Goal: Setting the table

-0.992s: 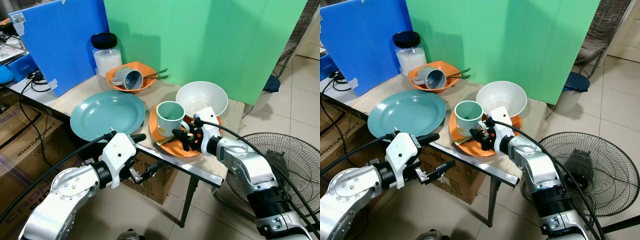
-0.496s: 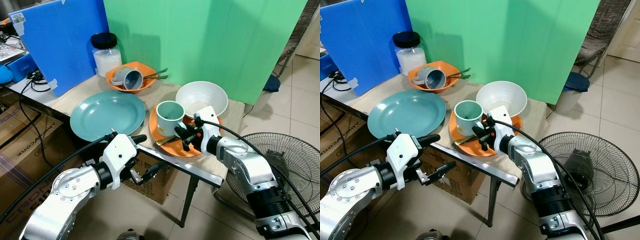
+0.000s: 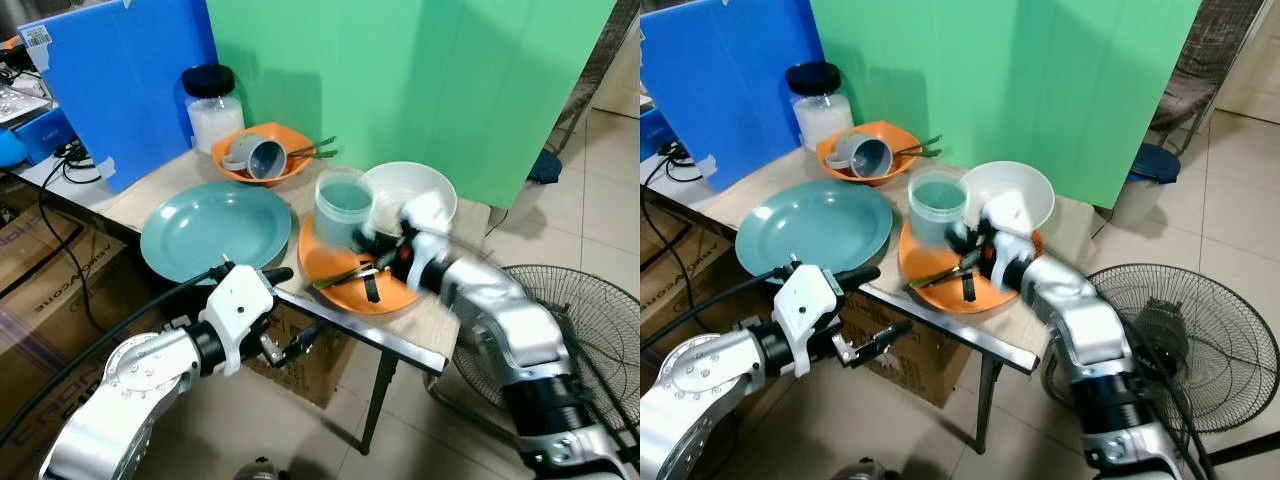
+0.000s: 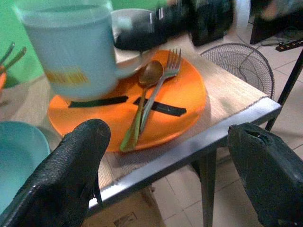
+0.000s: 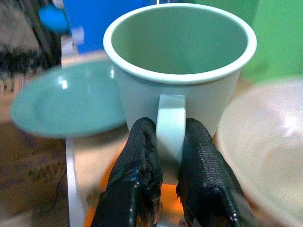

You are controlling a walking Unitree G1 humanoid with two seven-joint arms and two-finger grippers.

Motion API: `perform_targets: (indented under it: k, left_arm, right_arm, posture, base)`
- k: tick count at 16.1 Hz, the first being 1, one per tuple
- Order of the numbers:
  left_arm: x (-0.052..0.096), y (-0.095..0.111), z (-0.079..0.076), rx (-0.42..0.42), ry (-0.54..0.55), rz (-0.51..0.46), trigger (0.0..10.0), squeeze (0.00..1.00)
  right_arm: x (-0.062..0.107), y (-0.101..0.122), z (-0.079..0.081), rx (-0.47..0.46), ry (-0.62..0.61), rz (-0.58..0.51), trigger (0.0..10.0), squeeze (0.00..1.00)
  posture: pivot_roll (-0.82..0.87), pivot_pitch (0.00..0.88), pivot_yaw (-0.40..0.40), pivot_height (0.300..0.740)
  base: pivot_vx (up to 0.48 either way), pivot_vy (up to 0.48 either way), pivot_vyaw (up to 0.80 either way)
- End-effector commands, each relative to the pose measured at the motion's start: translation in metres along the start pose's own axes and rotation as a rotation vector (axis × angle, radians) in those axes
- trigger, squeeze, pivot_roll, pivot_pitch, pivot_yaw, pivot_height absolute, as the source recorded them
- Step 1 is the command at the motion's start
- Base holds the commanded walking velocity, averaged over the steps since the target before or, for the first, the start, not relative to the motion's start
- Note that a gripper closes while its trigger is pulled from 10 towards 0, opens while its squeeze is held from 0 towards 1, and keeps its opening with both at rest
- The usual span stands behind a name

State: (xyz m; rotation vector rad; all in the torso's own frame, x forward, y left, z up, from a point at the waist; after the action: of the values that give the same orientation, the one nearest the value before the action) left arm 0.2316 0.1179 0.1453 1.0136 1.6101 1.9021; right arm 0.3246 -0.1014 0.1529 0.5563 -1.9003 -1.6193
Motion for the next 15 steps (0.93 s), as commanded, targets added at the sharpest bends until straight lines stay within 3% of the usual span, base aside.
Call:
perform_targets:
  k: [1,5,6,9,10,11,15]
  left_arm:
    - [-0.001,0.005,0.003,-0.011,0.014,-0.017,10.0,0.00]
    - [-0.007,0.021,-0.001,0.002,0.019,-0.100,10.0,0.00]
    - [-0.009,0.024,-0.001,0.000,0.038,-0.125,10.0,0.00]
    - [-0.023,0.031,0.007,0.005,0.180,-0.179,10.0,0.00]
    - [-0.024,0.032,0.008,-0.006,0.209,-0.188,10.0,0.00]
    - [-0.025,0.036,0.013,-0.001,0.277,-0.218,10.0,0.00]
    - [-0.028,0.033,0.018,0.054,0.338,-0.207,10.0,0.00]
  right_arm:
    - [0.010,0.019,-0.005,0.004,-0.028,-0.066,0.0,0.00]
    - [0.042,0.043,-0.011,0.031,-0.162,-0.161,0.1,0.00]
    - [0.050,0.045,-0.012,0.043,-0.222,-0.175,9.7,0.00]
    - [0.073,0.044,-0.017,0.026,-0.443,-0.195,10.0,0.00]
    - [0.077,0.039,-0.020,0.032,-0.507,-0.178,10.0,0.00]
    - [0.089,0.022,-0.024,0.050,-0.643,-0.090,10.0,0.00]
    - [0.099,0.010,-0.021,0.023,-0.741,-0.027,10.0,0.00]
  posture:
    - [0.15,0.000,0.034,0.740]
    - [0.14,0.000,0.036,0.740]
    - [0.13,0.000,0.038,0.740]
    - [0.11,0.000,0.043,0.740]
    - [0.11,0.000,0.041,0.740]
    - [0.11,0.000,0.041,0.740]
    - [0.09,0.000,0.048,0.740]
  base:
    - [0.000,0.000,0.00]
    - [0.000,0.000,0.00]
    - [0.000,0.000,0.00]
    - [0.000,0.000,0.00]
    - [0.000,0.000,0.00]
    - [0.000,0.000,-0.80]
    - [0.000,0.000,-0.80]
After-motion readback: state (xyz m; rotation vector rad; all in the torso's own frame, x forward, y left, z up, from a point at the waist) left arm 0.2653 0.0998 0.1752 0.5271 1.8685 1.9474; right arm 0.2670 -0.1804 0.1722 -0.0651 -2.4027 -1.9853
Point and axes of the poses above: a point about 5 cm out from each wrist's last joint towards the gripper, its own x axis pointing back from the gripper into the wrist, its own y axis along the axis of the wrist's last joint, z = x × y, the point moved 2 cm from there along -x, pointing out of the wrist towards the gripper, and after that the axes turned 9 degrees about x, right-handed, at the moved point
